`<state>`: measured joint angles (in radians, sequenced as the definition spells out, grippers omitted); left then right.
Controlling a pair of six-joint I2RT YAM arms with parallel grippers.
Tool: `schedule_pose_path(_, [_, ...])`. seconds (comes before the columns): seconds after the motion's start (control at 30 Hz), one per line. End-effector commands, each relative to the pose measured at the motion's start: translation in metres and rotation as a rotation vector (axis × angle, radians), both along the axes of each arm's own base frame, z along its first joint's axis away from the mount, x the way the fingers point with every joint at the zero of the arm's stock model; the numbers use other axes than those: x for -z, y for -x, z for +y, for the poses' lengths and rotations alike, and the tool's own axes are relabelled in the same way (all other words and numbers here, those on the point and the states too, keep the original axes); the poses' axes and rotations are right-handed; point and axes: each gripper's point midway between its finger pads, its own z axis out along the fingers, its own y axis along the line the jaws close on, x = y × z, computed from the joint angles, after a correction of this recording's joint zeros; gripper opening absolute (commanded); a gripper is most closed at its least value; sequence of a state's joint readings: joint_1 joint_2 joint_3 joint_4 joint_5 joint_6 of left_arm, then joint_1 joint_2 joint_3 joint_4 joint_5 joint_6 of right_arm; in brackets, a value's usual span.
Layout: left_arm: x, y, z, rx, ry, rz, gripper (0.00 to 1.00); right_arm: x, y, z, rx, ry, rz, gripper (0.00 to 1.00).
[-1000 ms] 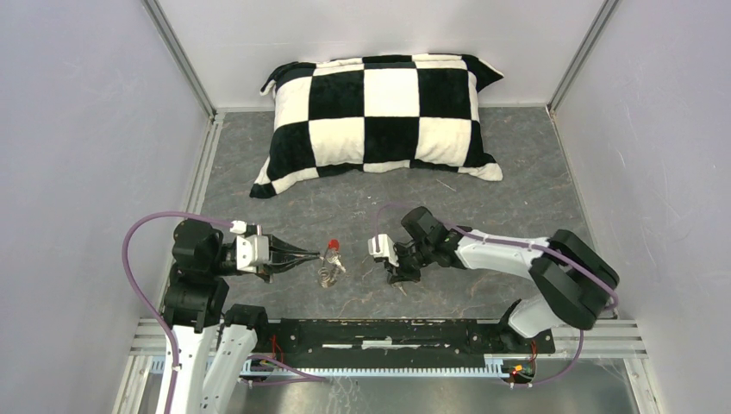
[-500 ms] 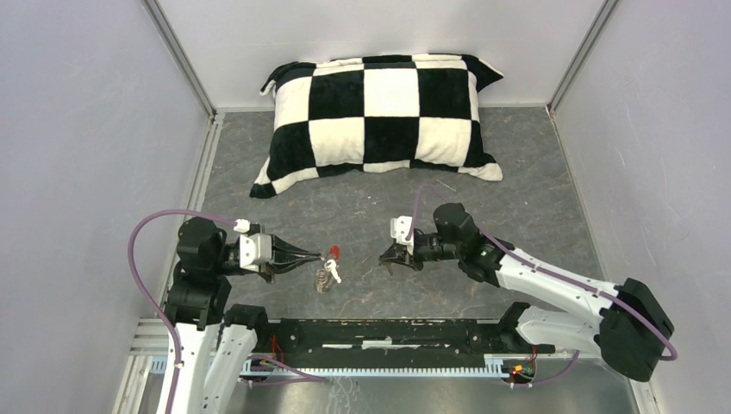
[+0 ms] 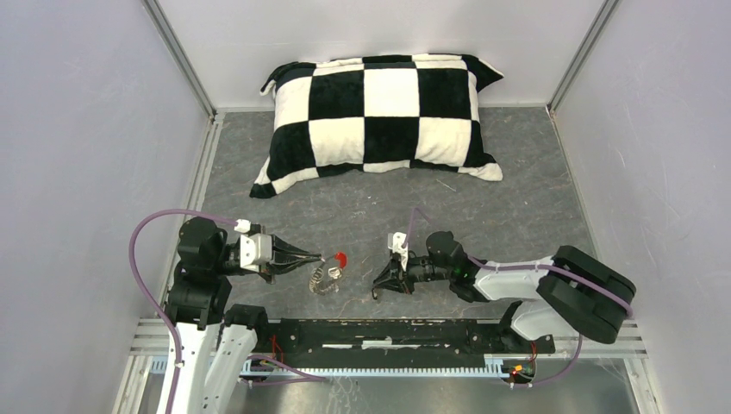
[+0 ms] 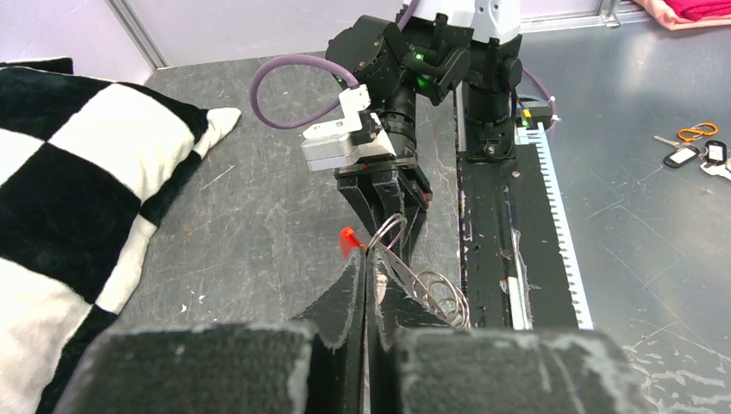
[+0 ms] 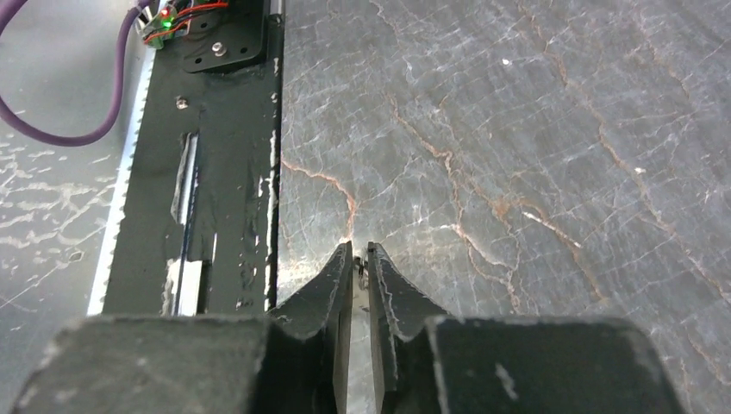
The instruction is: Put the keys on the keyring
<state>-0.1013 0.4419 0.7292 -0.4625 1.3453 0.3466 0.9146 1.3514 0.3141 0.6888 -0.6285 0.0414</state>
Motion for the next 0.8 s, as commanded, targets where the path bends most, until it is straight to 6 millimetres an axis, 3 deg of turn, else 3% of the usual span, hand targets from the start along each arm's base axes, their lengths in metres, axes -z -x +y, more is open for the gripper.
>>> schedule_pose_path(0.0, [-0.006, 0.004, -0.001, 0.025, 0.007, -0.032, 0.02, -0.027, -0.017, 0.015, 0.054, -0.121, -0.086, 0.23])
schedule_pose_path(0.3, [-0.008, 0.004, -0.001, 0.034, 0.008, -0.030, 0.02, -0.020, -0.038, -0.003, 0.142, 0.030, -0.191, 0.51])
schedule_pose_path(0.33, [-0.009, 0.003, -0.001, 0.035, 0.008, -0.029, 0.02, -0.021, -0.040, -0.005, 0.162, 0.038, -0.183, 0.60])
schedule_pose_path(0.37, [-0.010, 0.003, -0.001, 0.037, 0.008, -0.029, 0.02, -0.024, -0.042, -0.007, 0.191, 0.041, -0.169, 0.88])
schedule_pose_path(0.4, [-0.011, 0.002, -0.001, 0.038, 0.007, -0.028, 0.02, -0.025, -0.042, -0.009, 0.219, 0.041, -0.139, 0.98])
schedule_pose_path(0.57, [-0.012, -0.004, -0.002, 0.046, 0.005, -0.018, 0.02, -0.006, -0.028, -0.022, 0.266, 0.113, 0.031, 0.98])
schedule_pose_path(0.7, [-0.010, -0.007, -0.003, 0.052, 0.005, 0.001, 0.02, -0.016, -0.042, -0.025, 0.329, 0.079, -0.048, 0.98])
schedule_pose_path(0.77, [-0.011, -0.007, -0.003, 0.051, 0.005, 0.000, 0.02, -0.023, -0.069, -0.031, 0.476, 0.067, -0.093, 0.98])
